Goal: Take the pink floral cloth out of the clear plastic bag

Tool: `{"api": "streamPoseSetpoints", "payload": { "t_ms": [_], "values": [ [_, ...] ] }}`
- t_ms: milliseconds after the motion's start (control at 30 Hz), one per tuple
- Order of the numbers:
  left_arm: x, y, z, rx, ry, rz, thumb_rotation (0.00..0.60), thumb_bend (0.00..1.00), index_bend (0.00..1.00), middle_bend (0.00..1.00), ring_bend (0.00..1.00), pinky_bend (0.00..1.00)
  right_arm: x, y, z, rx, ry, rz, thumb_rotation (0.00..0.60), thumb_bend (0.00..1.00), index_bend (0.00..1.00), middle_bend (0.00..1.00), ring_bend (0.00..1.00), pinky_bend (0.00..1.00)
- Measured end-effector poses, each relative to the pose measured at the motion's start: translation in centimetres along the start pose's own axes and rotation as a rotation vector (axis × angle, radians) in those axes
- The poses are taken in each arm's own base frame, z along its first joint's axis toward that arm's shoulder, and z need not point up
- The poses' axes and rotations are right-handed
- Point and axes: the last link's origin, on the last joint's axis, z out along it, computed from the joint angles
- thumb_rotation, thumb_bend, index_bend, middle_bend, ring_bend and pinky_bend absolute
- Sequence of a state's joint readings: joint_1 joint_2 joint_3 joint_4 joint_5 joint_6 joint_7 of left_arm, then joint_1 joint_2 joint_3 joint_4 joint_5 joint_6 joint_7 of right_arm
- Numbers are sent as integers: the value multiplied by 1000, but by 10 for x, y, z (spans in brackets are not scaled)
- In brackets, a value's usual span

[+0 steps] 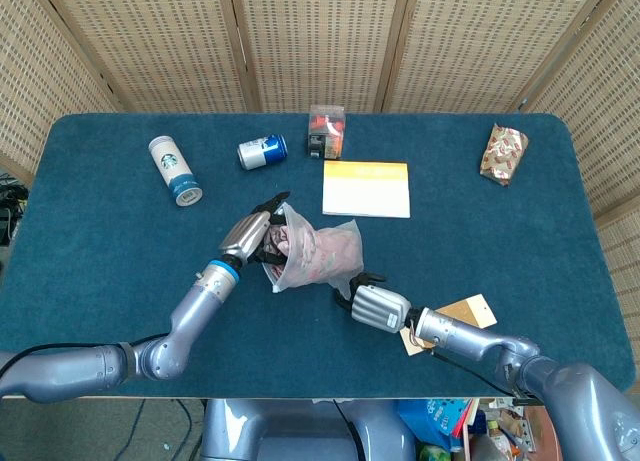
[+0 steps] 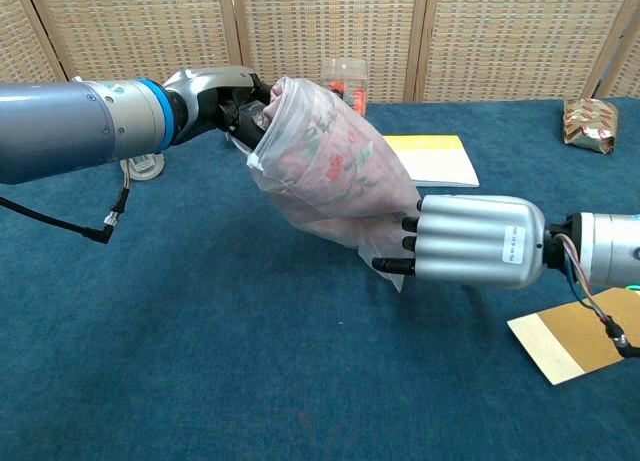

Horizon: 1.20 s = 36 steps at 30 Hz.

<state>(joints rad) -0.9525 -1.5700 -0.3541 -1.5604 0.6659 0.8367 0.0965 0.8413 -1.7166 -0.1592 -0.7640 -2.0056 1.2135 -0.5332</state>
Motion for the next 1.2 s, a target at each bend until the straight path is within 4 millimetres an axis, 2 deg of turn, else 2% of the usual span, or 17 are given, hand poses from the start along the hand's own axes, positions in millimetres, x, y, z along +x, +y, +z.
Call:
{"api": "streamPoseSetpoints", "payload": {
  "t_ms": [433, 533, 633, 700, 733, 767, 800, 867, 967, 1200],
  "values": [
    [0, -3, -3, 11, -21, 15, 600, 564, 698, 0, 0, 0, -8, -3, 17, 6, -43, -1, 600, 61, 206, 605, 562, 744],
    [1, -4, -3, 13, -31, 17, 600, 564, 698, 0, 0, 0, -9, -3, 21, 4, -45, 1, 600, 97, 247, 607, 562, 744],
    [2, -4, -4, 15, -42, 15, 600, 563, 698, 0, 0, 0, -9, -4, 25, 3, -47, 1, 600, 274, 435, 625, 564, 748],
    [4, -4, -4, 17, -50, 16, 600, 564, 698, 0, 0, 0, -10, -4, 27, 3, -50, 2, 600, 527, 621, 676, 593, 783],
    [5, -4, -5, 18, -53, 18, 600, 564, 698, 0, 0, 0, -10, -4, 29, 2, -51, 4, 600, 644, 676, 700, 612, 806],
    [6, -4, -5, 19, -57, 20, 600, 564, 698, 0, 0, 0, -10, -4, 29, 1, -52, 7, 600, 812, 742, 736, 643, 846],
    [7, -4, -5, 21, -60, 21, 600, 563, 698, 0, 0, 0, -10, -4, 30, 1, -52, 13, 600, 939, 785, 766, 674, 888],
    [9, -4, -6, 23, -65, 14, 600, 563, 698, 0, 0, 0, -10, -5, 32, 1, -51, 26, 600, 999, 811, 801, 715, 946],
    [12, -3, -6, 21, -64, -6, 600, 564, 698, 0, 0, 0, -9, -5, 33, -3, -46, 47, 600, 1000, 833, 834, 754, 997],
    [23, -6, -4, 19, -24, -44, 600, 563, 698, 0, 0, 0, -5, 7, 26, -28, -11, 35, 600, 1000, 868, 856, 782, 1000]
  ]
}}
